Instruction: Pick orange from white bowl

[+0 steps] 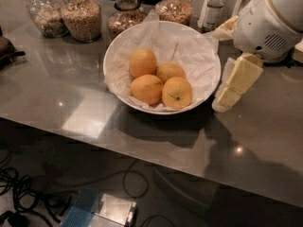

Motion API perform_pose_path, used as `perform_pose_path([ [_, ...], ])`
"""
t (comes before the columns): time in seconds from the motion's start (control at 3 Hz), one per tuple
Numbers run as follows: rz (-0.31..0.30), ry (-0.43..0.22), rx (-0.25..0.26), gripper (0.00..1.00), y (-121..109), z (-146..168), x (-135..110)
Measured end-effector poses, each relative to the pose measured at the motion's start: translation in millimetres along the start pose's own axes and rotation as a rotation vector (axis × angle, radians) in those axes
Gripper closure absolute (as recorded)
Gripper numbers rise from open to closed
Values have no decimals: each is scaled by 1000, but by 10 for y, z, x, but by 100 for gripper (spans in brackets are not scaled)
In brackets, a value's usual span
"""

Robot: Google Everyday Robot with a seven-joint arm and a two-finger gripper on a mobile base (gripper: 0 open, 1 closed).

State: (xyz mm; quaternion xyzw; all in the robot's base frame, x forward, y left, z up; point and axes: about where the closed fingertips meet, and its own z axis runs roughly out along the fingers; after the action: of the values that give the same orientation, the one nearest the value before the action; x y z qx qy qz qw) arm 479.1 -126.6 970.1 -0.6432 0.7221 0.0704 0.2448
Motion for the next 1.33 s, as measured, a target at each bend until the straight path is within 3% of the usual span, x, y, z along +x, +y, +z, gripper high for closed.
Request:
perform_pose_path([
  [0.33, 34, -64, -42, 0, -167, 426, -333],
  [0.67, 34, -64, -42, 0, -168, 426, -333],
  [1.0, 73, -45, -39, 0, -280, 482, -338],
  [1.33, 163, 65, 2, 0, -629, 662, -267],
])
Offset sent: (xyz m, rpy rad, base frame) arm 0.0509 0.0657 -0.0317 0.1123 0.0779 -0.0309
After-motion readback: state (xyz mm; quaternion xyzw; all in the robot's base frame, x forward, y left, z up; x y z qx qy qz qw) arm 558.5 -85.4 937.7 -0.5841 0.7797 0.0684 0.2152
